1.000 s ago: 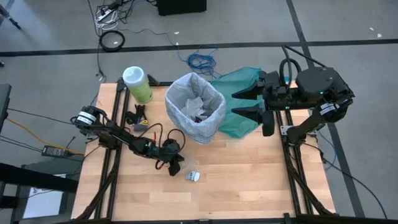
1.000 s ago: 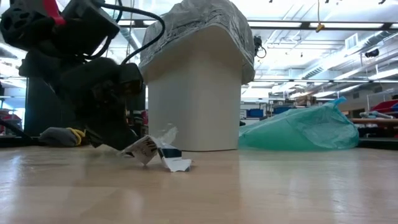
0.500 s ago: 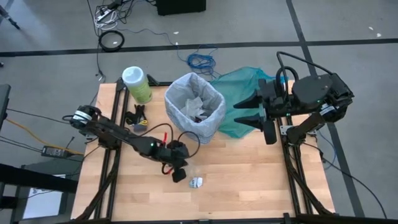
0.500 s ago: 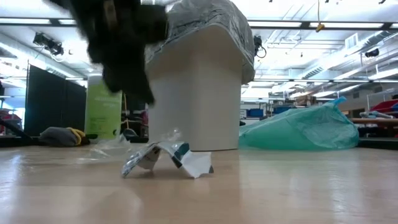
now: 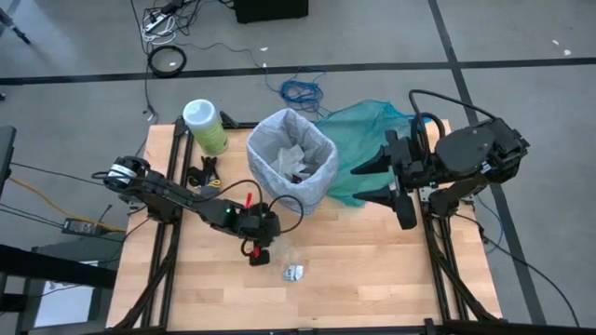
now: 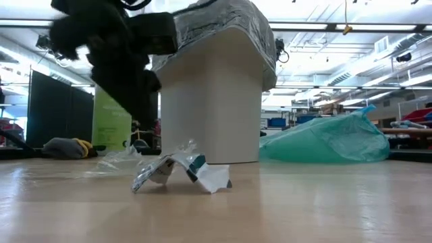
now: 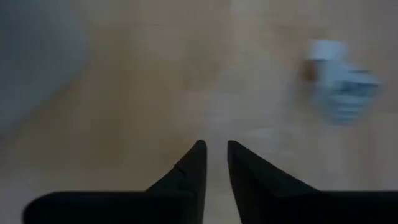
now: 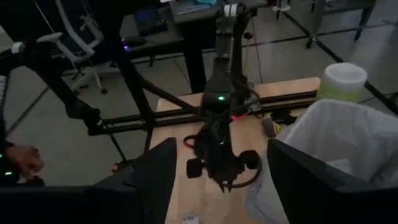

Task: Place trash/remove bag and relplace
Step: Put the transparent plastic into the trash bin

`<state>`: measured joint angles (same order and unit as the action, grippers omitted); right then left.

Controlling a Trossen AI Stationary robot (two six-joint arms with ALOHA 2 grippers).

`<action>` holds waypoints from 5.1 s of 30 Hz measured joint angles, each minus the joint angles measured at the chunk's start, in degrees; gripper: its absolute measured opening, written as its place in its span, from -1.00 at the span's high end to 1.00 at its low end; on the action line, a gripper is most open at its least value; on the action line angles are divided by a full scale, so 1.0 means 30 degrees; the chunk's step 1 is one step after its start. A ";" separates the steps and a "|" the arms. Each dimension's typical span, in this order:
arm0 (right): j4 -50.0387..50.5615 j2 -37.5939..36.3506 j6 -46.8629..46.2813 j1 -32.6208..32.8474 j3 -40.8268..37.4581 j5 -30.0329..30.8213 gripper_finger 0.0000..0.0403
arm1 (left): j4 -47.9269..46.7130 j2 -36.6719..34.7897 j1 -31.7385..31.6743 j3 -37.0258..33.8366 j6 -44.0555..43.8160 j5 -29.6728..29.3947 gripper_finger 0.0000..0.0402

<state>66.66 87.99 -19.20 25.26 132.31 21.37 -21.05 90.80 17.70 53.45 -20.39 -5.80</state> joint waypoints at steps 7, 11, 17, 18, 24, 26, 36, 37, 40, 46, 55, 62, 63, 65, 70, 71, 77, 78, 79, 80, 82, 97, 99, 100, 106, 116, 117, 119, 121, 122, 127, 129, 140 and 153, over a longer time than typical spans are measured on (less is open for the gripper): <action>0.0237 0.0007 -0.0547 0.0188 -0.0045 0.0015 -0.33 | 0.0036 -0.0022 -0.0047 -0.0311 -0.0073 0.1815 0.32; 0.0245 0.0007 -0.0587 0.0199 -0.0045 0.0000 -0.32 | 0.0352 0.0210 -0.0061 -0.0926 0.0236 0.1032 0.21; 0.0247 0.0007 -0.0656 0.0202 -0.0038 -0.0007 -0.29 | 0.1960 0.0486 -0.0134 -0.2367 -0.0531 0.1350 0.11; 0.0250 0.0007 -0.0656 0.0202 -0.0038 -0.0007 -0.29 | 0.1954 0.0511 -0.0126 -0.2562 -0.0549 0.1289 0.10; 0.0245 0.0007 -0.1258 0.0195 -0.0038 -0.0007 -0.27 | 0.2150 0.0936 -0.0058 -0.3198 -0.0037 0.0517 0.11; 0.0245 0.0007 -0.1554 0.0195 -0.0038 -0.0015 -0.27 | 0.2062 0.1474 -0.0032 -0.3175 -0.0249 0.0317 0.17; 0.0259 0.0007 -0.2237 0.0195 -0.0038 -0.0540 -0.22 | 0.2647 0.1781 -0.0221 -0.2686 -0.4452 0.1411 0.96; 0.0305 0.0007 -0.2223 0.0202 -0.0038 -0.0545 -0.21 | 0.2255 0.1513 -0.0214 -0.2428 -0.4685 0.1740 0.97; 0.0325 0.0007 -0.1879 0.0202 -0.0038 -0.0542 -0.18 | 0.1669 0.0415 -0.0123 -0.1139 -0.5020 0.2243 0.98; 0.0408 0.0007 -0.0651 0.0202 -0.0038 -0.0761 -0.12 | -0.0932 -0.1999 0.0048 0.3076 -0.4774 0.2308 0.99; 0.1321 0.0007 -0.0056 0.0195 -0.0038 -0.0738 -0.05 | -0.6603 -0.3601 -0.0119 1.2287 0.0624 -0.2433 0.99; 0.2496 0.0007 -0.0732 0.0166 -0.0038 0.0495 -0.03 | -0.7247 -0.3623 -0.3989 1.4589 0.6494 -0.6020 1.00; 0.2417 0.0007 -0.0743 0.0168 -0.0038 0.0495 -0.03 | -0.7450 -0.3580 -0.4749 1.4566 0.6738 -0.5611 1.00; 0.2295 0.0007 -0.0759 0.0174 -0.0038 0.0488 -0.03 | -0.7907 -0.3548 -0.6200 1.4567 0.7267 -0.4908 1.00; 0.2073 0.0007 -0.0787 0.0210 -0.0038 0.0488 -0.02 | -0.8614 -0.2942 -0.9397 1.4577 0.8461 -0.1105 0.96; 0.2070 0.0007 -0.0797 0.0210 -0.0038 0.0488 -0.02 | -0.8649 -0.2774 -0.9885 1.4573 0.8497 -0.0075 0.95; 0.2051 0.0007 -0.1820 0.0255 -0.0038 0.0093 -0.01 | -0.9033 -0.2591 -1.1961 1.4595 1.0420 0.3484 0.81; 0.2045 0.0007 -0.1954 0.0295 -0.0038 -0.0218 -0.01 | -0.9059 -0.2565 -1.2152 1.4588 1.0729 0.4197 0.77; 0.2044 0.0007 -0.2064 0.0311 -0.0038 -0.0459 -0.01 | -0.9045 -0.2565 -1.2326 1.4588 1.0899 0.4871 0.72; 0.2039 0.0007 -0.2096 0.0330 -0.0038 -0.0607 -0.02 | -0.9054 -0.2571 -1.2502 1.4588 1.1079 0.5388 0.67; 0.2000 0.0007 -0.2131 0.0351 -0.0038 -0.0692 -0.02 | -0.9278 -0.2616 -1.2870 1.4595 1.1519 0.5889 0.57; 0.2315 0.1978 -0.3178 0.0775 -0.0016 -0.1179 -0.02 | -1.0624 -0.0860 -1.4164 1.5387 0.8714 0.4921 0.16; 0.3358 0.2875 -0.3158 0.0994 -0.0016 -0.1110 -0.02 | -1.1401 -0.1107 -1.4181 1.6661 0.8542 0.6329 0.16; 0.4026 0.3363 -0.3155 0.1104 -0.0016 -0.1024 -0.02 | -1.1873 -0.1271 -1.4177 1.7422 0.8483 0.7008 0.16; 0.5532 0.7319 -0.2175 0.1324 -0.0034 -0.0752 0.00 | -1.5162 -0.2686 -1.4128 2.2211 0.8274 0.8318 0.16; -0.1555 1.0941 -0.0479 -0.1370 -0.0023 -0.6201 0.01 | -2.0204 -0.6990 -1.4115 2.4353 0.6664 0.7515 0.16; -0.1412 1.1152 -0.0671 -0.1636 -0.0023 -0.6077 0.02 | -2.0600 -0.7388 -1.4115 2.4338 0.6506 0.7502 0.16; -0.0794 1.1687 -0.0861 -0.2106 -0.0030 -0.5657 0.04 | -2.1150 -0.8092 -1.4115 2.4336 0.6253 0.7479 0.16; -0.0371 1.2343 -0.1078 -0.2443 -0.0030 -0.5528 0.04 | -2.1661 -0.8844 -1.4115 2.4336 0.6202 0.7465 0.16; -0.0285 1.2732 -0.1388 -0.2541 -0.0030 -0.5546 0.04 | -2.1857 -0.9202 -1.4115 2.4336 0.6194 0.7463 0.16; -0.0253 1.5012 -0.2872 -0.2435 -0.0038 -0.5870 0.02 | -2.2462 -1.0666 -1.4115 2.4343 0.6065 0.7352 0.16; -0.0265 1.5839 -0.3595 -0.2310 -0.0038 -0.5783 0.02 | -2.2388 -1.1079 -1.4115 2.4336 0.6058 0.7278 0.16; -0.0033 1.8204 -0.6587 -0.2349 -0.0038 -0.1800 0.02 | -2.2400 -1.1679 -1.4115 2.4318 0.5578 0.7174 0.16; -0.1661 1.9103 -0.6299 -0.2946 -0.0908 -0.3895 0.01 | -2.2564 -1.1701 -1.4115 2.2812 0.5964 0.7561 0.16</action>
<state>61.68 145.29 -38.10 16.42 129.59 9.68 -88.74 55.70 -24.64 121.88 -2.50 16.89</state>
